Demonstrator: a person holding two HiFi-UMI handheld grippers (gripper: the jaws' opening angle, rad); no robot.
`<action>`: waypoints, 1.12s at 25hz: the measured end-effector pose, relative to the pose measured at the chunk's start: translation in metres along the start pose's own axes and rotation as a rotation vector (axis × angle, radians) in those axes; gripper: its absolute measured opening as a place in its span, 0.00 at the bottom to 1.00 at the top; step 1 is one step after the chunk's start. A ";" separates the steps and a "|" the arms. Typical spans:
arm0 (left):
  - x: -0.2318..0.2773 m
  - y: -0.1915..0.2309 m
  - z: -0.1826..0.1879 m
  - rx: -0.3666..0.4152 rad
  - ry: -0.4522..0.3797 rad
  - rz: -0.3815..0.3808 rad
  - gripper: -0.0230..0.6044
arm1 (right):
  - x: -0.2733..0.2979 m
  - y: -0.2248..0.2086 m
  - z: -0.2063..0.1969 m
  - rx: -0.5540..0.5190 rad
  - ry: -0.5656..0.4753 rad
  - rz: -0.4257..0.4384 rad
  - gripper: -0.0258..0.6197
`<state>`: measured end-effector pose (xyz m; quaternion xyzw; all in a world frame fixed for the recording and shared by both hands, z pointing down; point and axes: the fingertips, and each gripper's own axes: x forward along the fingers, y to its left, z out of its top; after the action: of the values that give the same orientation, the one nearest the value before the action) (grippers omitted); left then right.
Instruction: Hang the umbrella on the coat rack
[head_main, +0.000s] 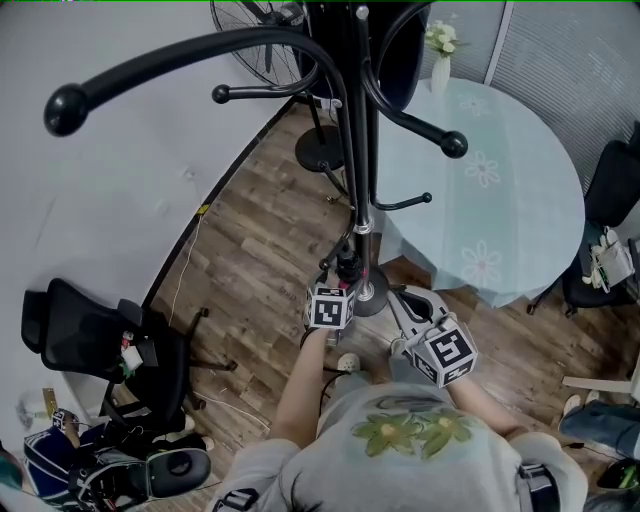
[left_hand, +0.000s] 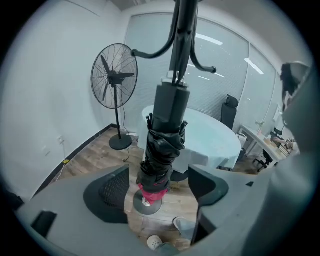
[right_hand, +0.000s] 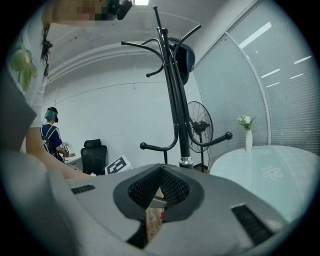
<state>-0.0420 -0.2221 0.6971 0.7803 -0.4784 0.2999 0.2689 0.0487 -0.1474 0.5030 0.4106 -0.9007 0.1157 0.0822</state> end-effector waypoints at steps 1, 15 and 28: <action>-0.008 0.001 0.003 -0.003 -0.018 0.003 0.65 | 0.001 0.000 0.000 0.000 -0.001 0.002 0.05; -0.107 -0.016 0.050 -0.011 -0.292 0.009 0.60 | 0.012 0.005 0.010 -0.013 -0.028 0.045 0.05; -0.160 -0.024 0.069 0.046 -0.437 0.074 0.04 | 0.017 0.018 0.014 -0.015 -0.039 0.091 0.04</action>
<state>-0.0642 -0.1676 0.5313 0.8145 -0.5467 0.1444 0.1297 0.0234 -0.1521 0.4913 0.3708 -0.9207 0.1047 0.0625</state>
